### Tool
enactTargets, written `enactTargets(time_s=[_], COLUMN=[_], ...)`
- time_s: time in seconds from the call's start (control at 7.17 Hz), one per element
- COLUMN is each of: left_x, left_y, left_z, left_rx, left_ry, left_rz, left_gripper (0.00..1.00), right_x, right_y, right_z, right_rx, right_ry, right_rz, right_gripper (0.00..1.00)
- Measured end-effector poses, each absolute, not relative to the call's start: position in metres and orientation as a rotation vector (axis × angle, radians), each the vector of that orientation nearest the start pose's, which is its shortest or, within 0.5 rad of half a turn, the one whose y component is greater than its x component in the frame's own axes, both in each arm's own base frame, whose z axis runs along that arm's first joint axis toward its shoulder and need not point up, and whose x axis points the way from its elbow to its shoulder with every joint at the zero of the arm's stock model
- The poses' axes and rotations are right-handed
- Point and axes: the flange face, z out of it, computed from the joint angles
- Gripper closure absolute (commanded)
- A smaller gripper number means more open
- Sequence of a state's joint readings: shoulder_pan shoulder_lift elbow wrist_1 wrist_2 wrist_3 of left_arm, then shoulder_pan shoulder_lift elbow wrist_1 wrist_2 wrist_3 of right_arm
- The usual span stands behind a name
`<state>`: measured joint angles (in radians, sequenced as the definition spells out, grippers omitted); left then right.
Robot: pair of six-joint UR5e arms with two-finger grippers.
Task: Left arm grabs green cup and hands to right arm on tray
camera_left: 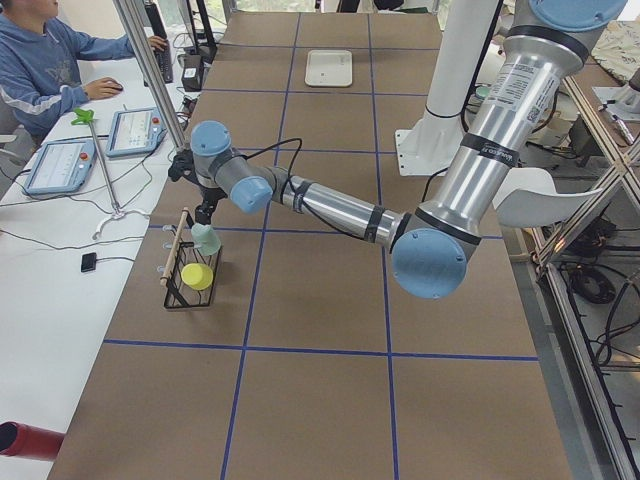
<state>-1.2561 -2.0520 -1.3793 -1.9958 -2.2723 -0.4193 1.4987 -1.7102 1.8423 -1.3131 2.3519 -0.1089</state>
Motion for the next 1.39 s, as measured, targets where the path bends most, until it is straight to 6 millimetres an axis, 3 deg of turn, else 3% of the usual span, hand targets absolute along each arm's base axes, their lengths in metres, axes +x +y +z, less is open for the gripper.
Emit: enactTargets(time_s=[0.56, 0.98, 1.39], left_x=[0.197, 0.214, 0.222], left_y=[-0.713, -0.717, -0.716], left_z=[0.437, 0.453, 0.455], left_rx=[0.386, 0.391, 0.388], left_ry=[0.752, 0.745, 0.747], left_rz=[0.132, 0.149, 0.159], left_gripper=[0.00, 0.00, 0.00], right_x=[0.031, 0.031, 0.031], right_y=[-0.452, -0.452, -0.452], right_z=[0.559, 0.559, 0.559], right_rx=[0.385, 0.385, 0.385], right_ry=[-0.768, -0.768, -0.768], right_rz=[-0.322, -0.322, -0.322], right_gripper=[0.00, 0.00, 0.00])
